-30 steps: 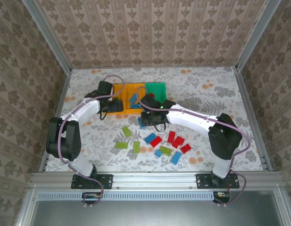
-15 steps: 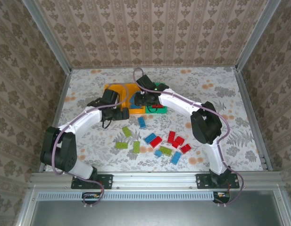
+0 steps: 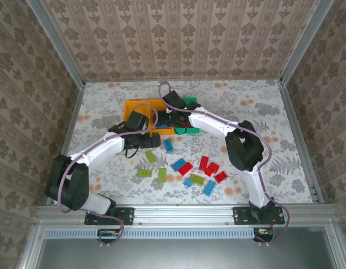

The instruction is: Sort the legos into containers by color

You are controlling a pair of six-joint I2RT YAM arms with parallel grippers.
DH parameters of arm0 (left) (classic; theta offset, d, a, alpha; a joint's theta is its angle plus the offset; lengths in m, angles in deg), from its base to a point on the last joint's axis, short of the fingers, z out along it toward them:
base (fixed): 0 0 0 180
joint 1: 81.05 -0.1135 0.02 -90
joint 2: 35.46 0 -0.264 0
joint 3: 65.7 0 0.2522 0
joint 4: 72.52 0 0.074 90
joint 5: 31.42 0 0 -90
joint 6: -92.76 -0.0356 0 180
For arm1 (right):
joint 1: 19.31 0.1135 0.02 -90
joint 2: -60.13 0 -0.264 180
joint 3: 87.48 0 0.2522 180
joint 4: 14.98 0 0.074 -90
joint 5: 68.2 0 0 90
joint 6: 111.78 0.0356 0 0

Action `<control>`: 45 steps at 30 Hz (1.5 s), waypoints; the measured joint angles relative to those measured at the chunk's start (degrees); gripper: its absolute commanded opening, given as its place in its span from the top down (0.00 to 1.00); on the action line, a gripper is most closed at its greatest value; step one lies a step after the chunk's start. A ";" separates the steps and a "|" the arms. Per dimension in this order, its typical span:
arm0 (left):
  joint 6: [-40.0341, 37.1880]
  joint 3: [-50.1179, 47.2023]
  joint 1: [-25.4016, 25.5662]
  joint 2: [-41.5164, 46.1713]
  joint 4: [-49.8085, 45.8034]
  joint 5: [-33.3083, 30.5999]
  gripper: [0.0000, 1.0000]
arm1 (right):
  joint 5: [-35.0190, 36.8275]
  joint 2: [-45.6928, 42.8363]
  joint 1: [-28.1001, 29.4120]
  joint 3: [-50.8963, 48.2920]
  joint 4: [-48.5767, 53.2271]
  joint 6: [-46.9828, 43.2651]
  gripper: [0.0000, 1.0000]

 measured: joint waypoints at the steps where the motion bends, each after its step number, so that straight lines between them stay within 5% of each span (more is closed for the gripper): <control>1: 0.50 0.20 1.01 -0.13 0.00 0.33 0.05 | 0.22 -1.36 -0.07 -1.64 -0.09 0.11 0.21; 13: 7.04 10.49 7.87 -14.36 -1.01 2.80 0.11 | 11.10 -25.07 -6.84 -22.80 -1.05 3.02 0.15; 24: 8.98 17.64 9.05 -24.26 -3.58 4.24 0.28 | 19.21 -33.81 -10.40 -36.04 2.67 2.54 0.11; 29: 9.01 18.62 9.81 -25.94 -4.57 4.55 0.38 | 19.58 -35.47 -11.30 -38.21 4.28 2.38 0.14; 37: 7.96 19.28 9.90 -26.71 -5.75 4.22 0.70 | 18.38 -35.45 -9.90 -39.12 11.50 4.39 0.19; 45: 6.84 19.80 9.68 -26.64 -5.75 4.20 0.75 | 13.64 -28.87 -1.97 -38.38 14.05 7.85 0.21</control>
